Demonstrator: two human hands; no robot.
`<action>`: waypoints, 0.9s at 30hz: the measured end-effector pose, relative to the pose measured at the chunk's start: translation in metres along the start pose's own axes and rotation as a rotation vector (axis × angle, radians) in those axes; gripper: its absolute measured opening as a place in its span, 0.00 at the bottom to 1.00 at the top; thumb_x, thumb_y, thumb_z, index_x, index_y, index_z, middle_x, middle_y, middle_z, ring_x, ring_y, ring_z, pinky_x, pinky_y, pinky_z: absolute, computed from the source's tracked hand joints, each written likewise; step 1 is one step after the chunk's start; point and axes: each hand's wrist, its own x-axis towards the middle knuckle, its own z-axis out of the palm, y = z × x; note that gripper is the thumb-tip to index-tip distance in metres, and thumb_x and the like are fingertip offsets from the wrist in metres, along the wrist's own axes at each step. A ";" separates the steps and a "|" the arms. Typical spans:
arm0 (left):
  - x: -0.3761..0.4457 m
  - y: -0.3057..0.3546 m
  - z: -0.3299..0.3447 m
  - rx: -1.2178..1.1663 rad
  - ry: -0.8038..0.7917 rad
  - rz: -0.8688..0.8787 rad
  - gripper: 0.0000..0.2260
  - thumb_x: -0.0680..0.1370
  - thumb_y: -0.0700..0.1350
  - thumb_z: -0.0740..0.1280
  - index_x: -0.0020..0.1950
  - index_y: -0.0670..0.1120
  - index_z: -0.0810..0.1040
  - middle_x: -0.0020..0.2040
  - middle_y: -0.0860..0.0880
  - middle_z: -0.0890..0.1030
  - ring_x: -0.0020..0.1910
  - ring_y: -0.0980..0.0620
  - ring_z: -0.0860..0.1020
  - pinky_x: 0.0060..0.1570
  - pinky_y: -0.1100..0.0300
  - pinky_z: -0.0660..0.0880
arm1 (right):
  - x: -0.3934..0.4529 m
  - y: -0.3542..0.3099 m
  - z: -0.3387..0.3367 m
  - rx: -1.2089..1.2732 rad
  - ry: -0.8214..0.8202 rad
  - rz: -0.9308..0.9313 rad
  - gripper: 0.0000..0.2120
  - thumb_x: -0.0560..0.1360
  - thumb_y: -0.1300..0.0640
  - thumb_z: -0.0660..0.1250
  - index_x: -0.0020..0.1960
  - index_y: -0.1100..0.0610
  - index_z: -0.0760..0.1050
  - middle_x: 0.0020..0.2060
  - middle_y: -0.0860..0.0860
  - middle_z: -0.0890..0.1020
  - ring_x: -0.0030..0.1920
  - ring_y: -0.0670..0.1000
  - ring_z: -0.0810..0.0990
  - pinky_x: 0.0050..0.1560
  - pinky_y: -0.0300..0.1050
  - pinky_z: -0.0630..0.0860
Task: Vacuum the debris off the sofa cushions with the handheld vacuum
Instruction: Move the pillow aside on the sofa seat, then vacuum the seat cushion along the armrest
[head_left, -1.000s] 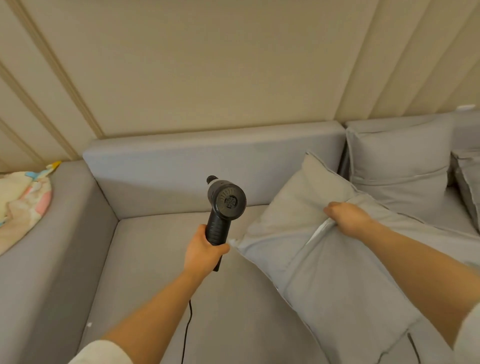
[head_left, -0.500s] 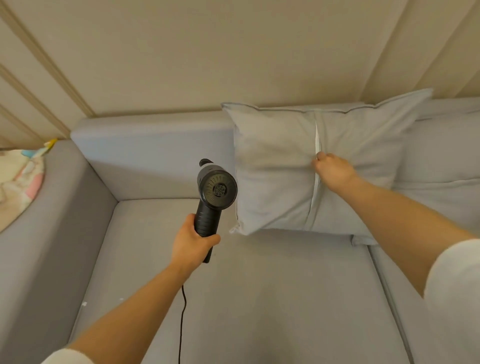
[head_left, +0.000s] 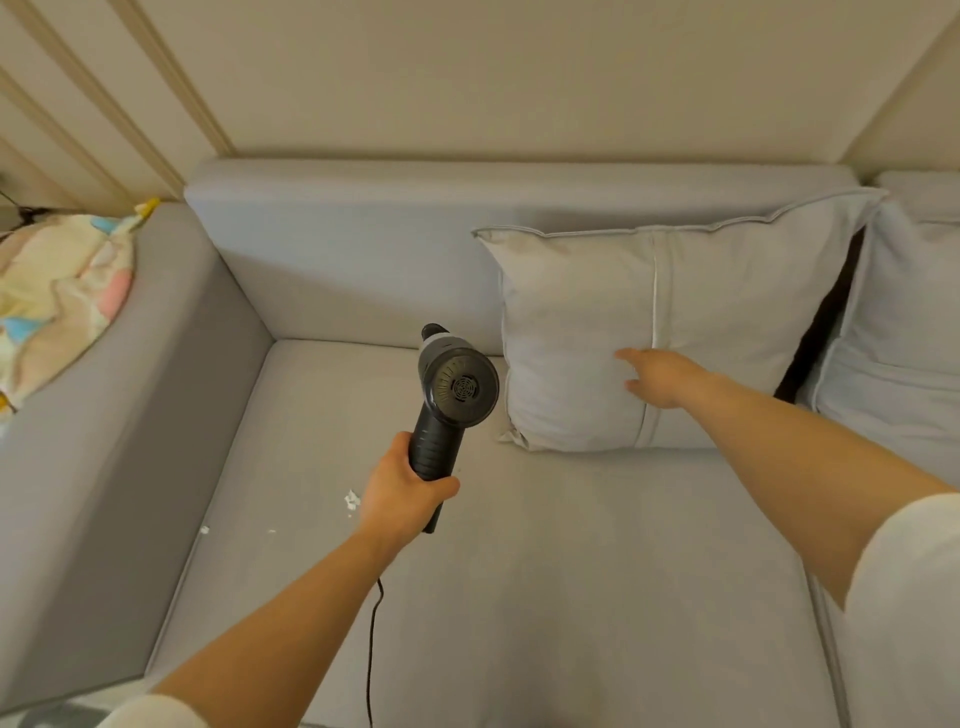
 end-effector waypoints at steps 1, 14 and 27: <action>-0.001 0.001 -0.001 -0.007 0.004 0.003 0.17 0.66 0.42 0.73 0.47 0.53 0.68 0.39 0.51 0.76 0.35 0.53 0.76 0.28 0.64 0.70 | -0.008 -0.016 -0.001 0.082 0.017 -0.017 0.24 0.80 0.54 0.57 0.74 0.55 0.58 0.71 0.56 0.67 0.69 0.57 0.68 0.67 0.45 0.65; -0.024 0.010 -0.035 -0.003 -0.153 0.168 0.22 0.67 0.42 0.72 0.50 0.51 0.61 0.40 0.56 0.71 0.34 0.59 0.74 0.21 0.72 0.68 | -0.125 -0.207 0.021 1.300 -0.212 -0.259 0.09 0.74 0.53 0.67 0.54 0.46 0.73 0.57 0.51 0.80 0.58 0.52 0.78 0.60 0.48 0.74; -0.044 -0.080 -0.179 0.143 -0.742 0.146 0.24 0.72 0.40 0.70 0.67 0.47 0.68 0.30 0.49 0.77 0.25 0.62 0.77 0.31 0.72 0.73 | -0.155 -0.322 0.019 1.792 0.150 0.130 0.10 0.74 0.52 0.67 0.51 0.57 0.72 0.42 0.59 0.82 0.41 0.57 0.83 0.43 0.53 0.81</action>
